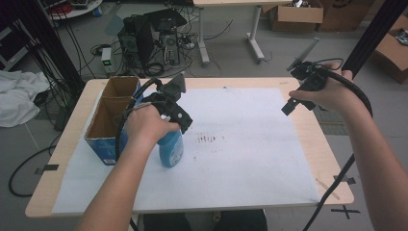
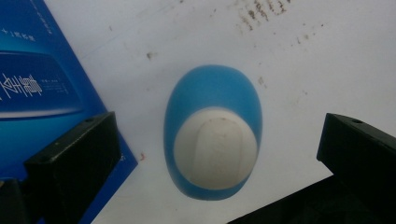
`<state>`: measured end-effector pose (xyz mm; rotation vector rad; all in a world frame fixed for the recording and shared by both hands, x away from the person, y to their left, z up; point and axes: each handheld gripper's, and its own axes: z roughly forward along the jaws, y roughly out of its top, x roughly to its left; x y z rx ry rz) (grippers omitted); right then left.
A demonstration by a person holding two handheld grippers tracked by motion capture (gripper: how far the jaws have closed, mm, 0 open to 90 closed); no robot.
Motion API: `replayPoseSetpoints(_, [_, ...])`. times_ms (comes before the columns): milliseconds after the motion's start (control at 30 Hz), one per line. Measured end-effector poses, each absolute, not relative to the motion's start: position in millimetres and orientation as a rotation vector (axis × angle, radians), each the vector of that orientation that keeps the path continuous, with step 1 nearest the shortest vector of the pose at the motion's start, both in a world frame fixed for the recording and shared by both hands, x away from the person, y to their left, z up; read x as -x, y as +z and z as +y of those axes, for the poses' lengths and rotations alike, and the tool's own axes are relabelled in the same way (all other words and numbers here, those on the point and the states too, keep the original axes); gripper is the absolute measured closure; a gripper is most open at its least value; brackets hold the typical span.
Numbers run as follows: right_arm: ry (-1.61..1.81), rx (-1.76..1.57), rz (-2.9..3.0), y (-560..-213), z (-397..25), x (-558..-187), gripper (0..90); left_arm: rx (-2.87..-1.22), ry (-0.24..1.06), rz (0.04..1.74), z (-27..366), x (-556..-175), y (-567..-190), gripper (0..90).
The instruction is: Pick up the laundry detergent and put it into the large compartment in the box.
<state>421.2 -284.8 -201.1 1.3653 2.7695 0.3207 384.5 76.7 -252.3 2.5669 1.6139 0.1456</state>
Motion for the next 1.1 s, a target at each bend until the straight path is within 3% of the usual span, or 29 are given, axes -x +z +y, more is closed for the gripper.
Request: replayPoseSetpoints(1100, [0.328, -1.367, 2.784, -211, -284, -425, 19.2, -2.631, 0.138, 1.619, 72, -386, -289, 4.6])
